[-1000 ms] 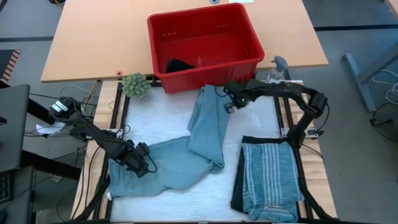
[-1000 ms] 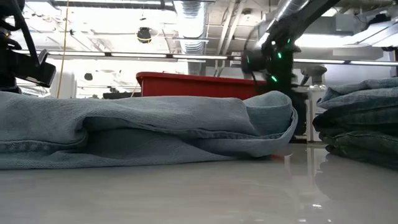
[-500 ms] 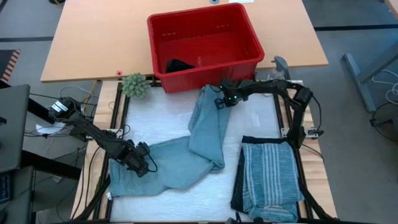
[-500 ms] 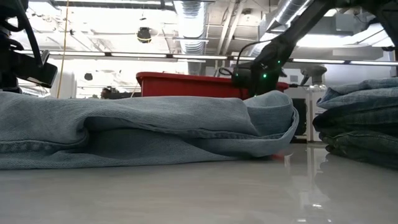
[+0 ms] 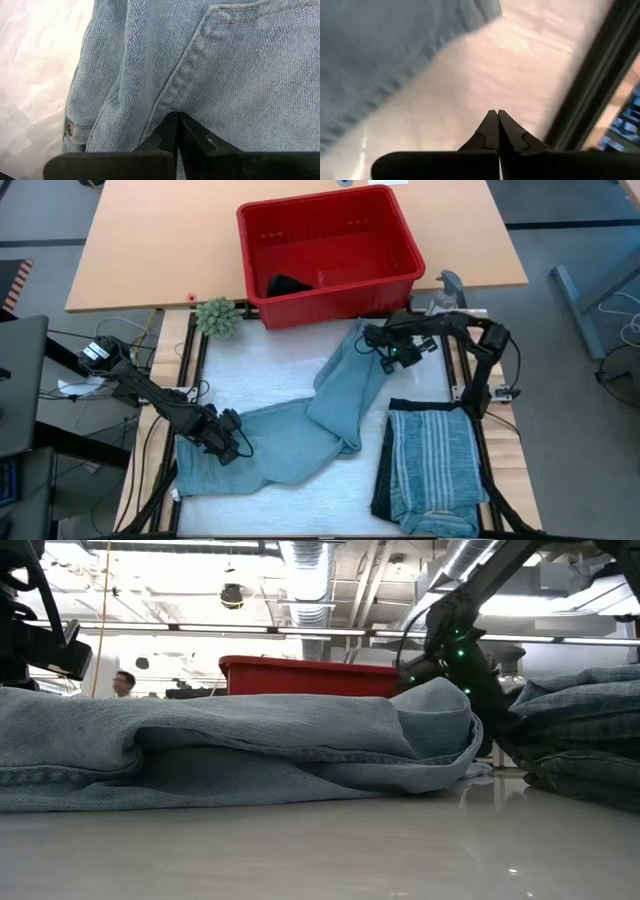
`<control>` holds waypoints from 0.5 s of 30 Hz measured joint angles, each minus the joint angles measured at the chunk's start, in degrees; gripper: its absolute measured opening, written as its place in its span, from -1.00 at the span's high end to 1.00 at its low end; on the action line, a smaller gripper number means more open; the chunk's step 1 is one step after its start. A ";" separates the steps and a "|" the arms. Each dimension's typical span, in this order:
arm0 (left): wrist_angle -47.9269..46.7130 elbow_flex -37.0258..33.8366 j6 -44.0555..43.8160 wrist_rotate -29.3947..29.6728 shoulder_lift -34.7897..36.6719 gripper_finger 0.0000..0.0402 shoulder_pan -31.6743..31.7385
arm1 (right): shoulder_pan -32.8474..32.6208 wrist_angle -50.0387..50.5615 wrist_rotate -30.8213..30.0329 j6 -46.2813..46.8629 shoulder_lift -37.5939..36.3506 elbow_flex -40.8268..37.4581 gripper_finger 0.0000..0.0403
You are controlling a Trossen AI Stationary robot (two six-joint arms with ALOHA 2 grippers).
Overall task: Fold Laundry from Bin
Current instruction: Fold the light blue denim pants
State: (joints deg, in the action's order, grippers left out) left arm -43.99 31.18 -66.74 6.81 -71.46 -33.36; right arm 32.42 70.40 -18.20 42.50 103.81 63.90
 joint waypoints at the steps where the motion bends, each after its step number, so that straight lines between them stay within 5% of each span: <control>1: 0.00 0.00 0.02 0.16 0.00 0.99 0.00 | 0.08 0.15 0.01 -0.06 -0.44 -0.12 0.92; 8: 0.02 0.00 -0.04 1.28 0.00 0.99 -0.02 | -2.51 -14.29 -1.38 -4.36 -10.37 1.39 0.92; 15: 0.10 0.00 -2.37 0.92 0.00 0.99 0.00 | -0.75 -25.66 -1.58 -7.00 -5.36 1.22 0.92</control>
State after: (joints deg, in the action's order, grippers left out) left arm -43.89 31.18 -69.11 7.73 -71.46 -33.36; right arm 31.67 44.74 -19.77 35.50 98.45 65.12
